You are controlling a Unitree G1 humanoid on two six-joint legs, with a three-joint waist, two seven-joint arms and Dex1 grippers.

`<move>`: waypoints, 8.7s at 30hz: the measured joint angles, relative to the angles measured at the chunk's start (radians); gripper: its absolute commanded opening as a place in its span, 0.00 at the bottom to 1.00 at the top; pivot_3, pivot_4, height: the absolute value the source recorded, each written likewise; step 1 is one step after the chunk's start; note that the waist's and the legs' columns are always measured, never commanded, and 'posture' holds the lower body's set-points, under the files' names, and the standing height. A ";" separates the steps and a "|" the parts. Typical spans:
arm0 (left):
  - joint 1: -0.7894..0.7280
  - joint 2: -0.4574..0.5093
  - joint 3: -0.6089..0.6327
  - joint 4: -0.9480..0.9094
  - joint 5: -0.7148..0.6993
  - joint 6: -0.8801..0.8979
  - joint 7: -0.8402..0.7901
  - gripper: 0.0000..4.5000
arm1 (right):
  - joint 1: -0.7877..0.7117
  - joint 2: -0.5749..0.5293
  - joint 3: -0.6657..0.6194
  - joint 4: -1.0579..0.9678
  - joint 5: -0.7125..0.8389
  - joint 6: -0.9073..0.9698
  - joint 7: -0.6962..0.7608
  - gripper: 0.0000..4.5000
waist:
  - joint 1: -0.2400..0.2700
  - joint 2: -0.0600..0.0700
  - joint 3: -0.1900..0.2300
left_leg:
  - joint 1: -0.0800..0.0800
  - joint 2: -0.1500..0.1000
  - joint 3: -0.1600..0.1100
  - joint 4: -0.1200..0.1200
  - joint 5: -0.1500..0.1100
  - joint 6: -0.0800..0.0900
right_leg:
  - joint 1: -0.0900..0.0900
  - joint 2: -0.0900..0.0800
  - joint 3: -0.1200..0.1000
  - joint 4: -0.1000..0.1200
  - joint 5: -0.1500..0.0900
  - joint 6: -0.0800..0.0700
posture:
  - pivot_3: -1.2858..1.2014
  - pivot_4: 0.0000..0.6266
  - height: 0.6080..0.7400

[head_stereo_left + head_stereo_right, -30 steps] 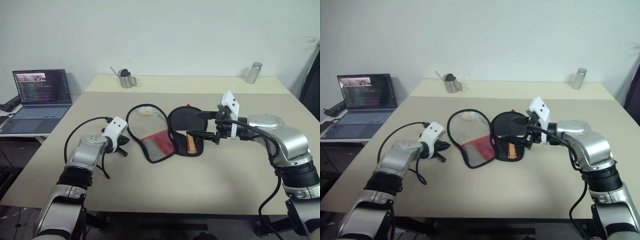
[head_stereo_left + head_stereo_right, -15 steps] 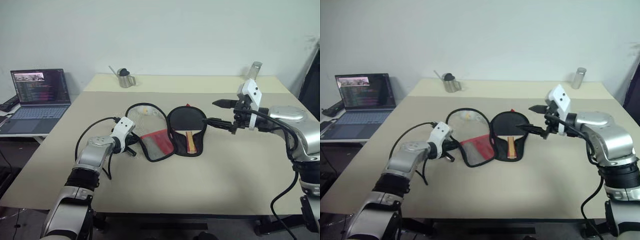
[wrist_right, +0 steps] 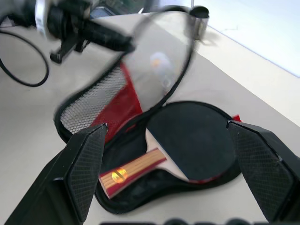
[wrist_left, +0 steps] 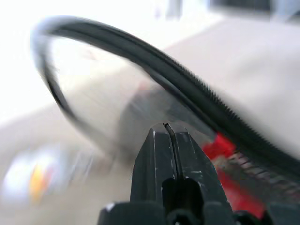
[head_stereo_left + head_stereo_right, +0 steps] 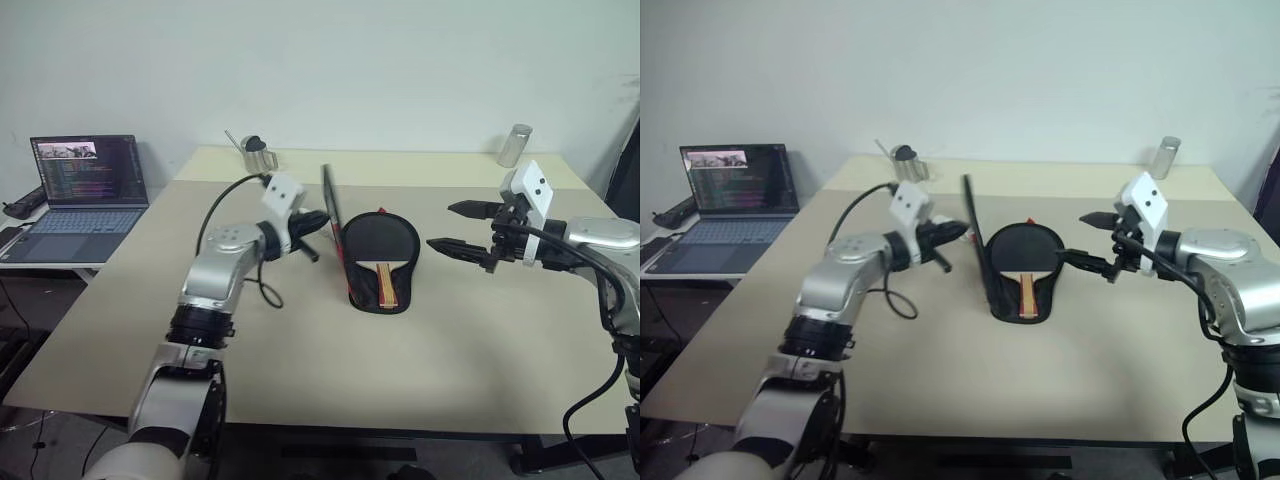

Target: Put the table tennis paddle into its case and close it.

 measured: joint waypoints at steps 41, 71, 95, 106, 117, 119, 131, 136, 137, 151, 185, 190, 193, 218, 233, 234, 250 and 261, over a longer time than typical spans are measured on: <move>0.415 0.506 0.109 -0.396 -0.276 0.311 -0.324 0.99 | -0.131 0.840 -0.734 0.180 0.109 0.845 -0.913 1.00 | -0.038 0.003 -0.002 | 0.003 0.001 0.001 -0.002 0.000 0.000 | -0.002 0.001 0.004 0.004 0.000 -0.001 | 0.52 0.24 1.00; 0.500 0.541 0.100 -0.517 -0.272 0.305 -0.301 1.00 | -0.071 0.935 -0.571 0.356 0.155 0.589 -0.890 0.96 | -0.073 0.003 -0.002 | 0.022 0.007 0.003 -0.006 -0.003 0.004 | 0.014 0.006 0.005 0.002 0.002 -0.003 | 0.52 0.24 1.00; 0.451 0.532 0.018 -0.451 -0.234 0.243 -0.323 1.00 | 0.086 0.855 -0.456 0.156 0.267 0.782 -0.875 0.01 | -0.041 0.004 -0.002 | 0.019 0.008 0.001 -0.018 -0.001 0.001 | 0.015 0.007 0.002 -0.015 0.002 -0.003 | 0.52 0.24 1.00; 0.383 0.504 -0.049 -0.362 -0.197 0.196 -0.372 1.00 | 0.354 0.592 -0.293 -0.077 0.583 0.857 -0.822 0.01 | -0.032 0.004 -0.002 | 0.017 0.005 0.000 -0.020 -0.004 0.004 | 0.017 0.004 0.001 -0.025 0.000 -0.001 | 0.52 0.24 1.00; 0.327 0.469 -0.078 -0.300 -0.159 0.155 -0.412 1.00 | 0.487 0.442 -0.225 -0.161 0.784 0.860 -0.832 0.01 | -0.035 0.004 -0.002 | 0.017 0.006 0.000 -0.020 -0.004 0.004 | 0.018 0.004 0.000 -0.025 0.000 0.000 | 0.52 0.24 1.00; 0.326 0.469 -0.078 -0.293 -0.155 0.154 -0.413 1.00 | 0.505 0.436 -0.224 -0.170 0.796 0.860 -0.834 0.01 | -0.033 0.004 -0.002 | 0.017 0.006 0.000 -0.020 -0.004 0.004 | 0.018 0.004 0.000 -0.025 0.000 0.000 | 0.52 0.24 1.00; 0.315 0.455 -0.078 -0.274 -0.133 0.143 -0.416 1.00 | 0.550 0.400 -0.191 -0.178 0.926 0.827 -0.910 0.01 | -0.033 0.004 -0.002 | 0.017 0.006 0.000 -0.019 -0.004 0.004 | 0.019 0.004 0.000 -0.025 0.000 0.000 | 0.52 0.24 1.00; 0.311 0.442 -0.078 -0.255 -0.126 0.129 -0.416 1.00 | 0.573 0.359 -0.143 -0.193 1.016 0.760 -0.957 0.01 | -0.033 0.004 -0.002 | 0.017 0.006 0.000 -0.019 -0.004 0.004 | 0.019 0.004 0.000 -0.025 0.000 0.000 | 0.52 0.24 1.00; 0.309 0.441 -0.078 -0.252 -0.123 0.128 -0.416 1.00 | 0.574 0.353 -0.136 -0.193 1.023 0.746 -0.966 0.01 | -0.033 0.004 -0.002 | 0.017 0.006 0.000 -0.019 -0.004 0.004 | 0.019 0.004 0.000 -0.025 0.000 0.000 | 0.52 0.24 1.00; 0.284 0.436 -0.078 -0.211 -0.096 0.099 -0.430 1.00 | 0.522 0.101 -0.112 -0.222 0.933 0.608 -0.729 0.80 | -0.030 0.003 -0.002 | 0.017 0.005 0.001 -0.016 -0.004 0.005 | 0.019 0.004 0.000 -0.021 0.000 0.001 | 0.52 0.24 1.00; -0.048 0.042 -0.087 0.368 0.127 0.118 0.048 1.00 | 0.167 0.508 0.381 0.103 -0.215 -0.018 -0.496 0.99 | -0.040 -0.003 -0.003 | 0.003 0.000 0.003 -0.001 -0.004 0.004 | 0.000 0.002 0.002 -0.003 0.002 0.003 | 0.52 0.24 1.00; -0.048 0.038 -0.103 0.393 0.181 0.166 0.115 1.00 | 0.172 0.514 0.380 0.094 -0.238 -0.004 -0.481 0.99 | -0.036 -0.004 -0.003 | 0.004 0.000 0.003 0.001 -0.003 0.002 | 0.000 0.002 0.002 0.001 0.002 0.003 | 0.52 0.24 1.00; -0.048 0.027 -0.101 0.403 0.190 0.172 0.143 1.00 | 0.172 0.517 0.380 0.093 -0.242 0.005 -0.475 0.99 | -0.036 -0.004 -0.007 | 0.005 0.000 0.003 0.001 -0.002 0.001 | 0.000 0.002 0.002 0.002 0.002 0.003 | 0.52 0.24 1.00; -0.212 -0.056 -0.118 0.847 0.331 -0.214 0.344 0.07 | 0.181 0.526 0.399 0.063 -0.294 0.072 -0.409 1.00 | -0.034 -0.004 -0.015 | 0.020 0.000 0.000 -0.001 -0.002 0.001 | 0.017 0.002 0.000 -0.001 0.002 0.003 | 0.52 0.24 1.00; -0.360 -0.176 -0.285 1.079 0.591 -0.457 0.472 0.07 | 0.194 0.515 0.472 -0.017 -0.305 0.108 -0.323 1.00 | -0.034 -0.005 -0.015 | 0.019 0.000 0.000 -0.002 -0.002 0.001 | 0.017 0.003 0.000 -0.003 0.002 0.004 | 0.52 0.24 1.00; -0.361 -0.181 -0.299 1.084 0.616 -0.456 0.504 0.07 | 0.201 0.512 0.475 -0.034 -0.305 0.117 -0.320 1.00 | -0.034 -0.005 -0.015 | 0.019 0.000 0.000 -0.002 -0.002 0.001 | 0.017 0.003 0.000 -0.003 0.001 0.004 | 0.52 0.24 1.00; -0.409 -0.345 -0.492 1.120 0.875 -0.545 0.848 0.07 | 0.263 0.531 0.470 -0.157 -0.289 0.224 -0.330 1.00 | -0.021 -0.006 -0.014 | 0.018 0.000 0.000 -0.003 -0.002 0.001 | 0.017 0.002 -0.001 -0.004 0.001 0.005 | 0.52 0.24 1.00; -0.397 -0.387 -0.552 1.121 0.936 -0.603 0.761 0.07 | 0.275 0.536 0.466 -0.176 -0.274 0.245 -0.353 1.00 | -0.017 -0.005 -0.014 | 0.018 0.000 0.000 -0.003 -0.002 0.001 | 0.018 0.002 -0.002 -0.005 0.000 0.006 | 0.52 0.24 1.00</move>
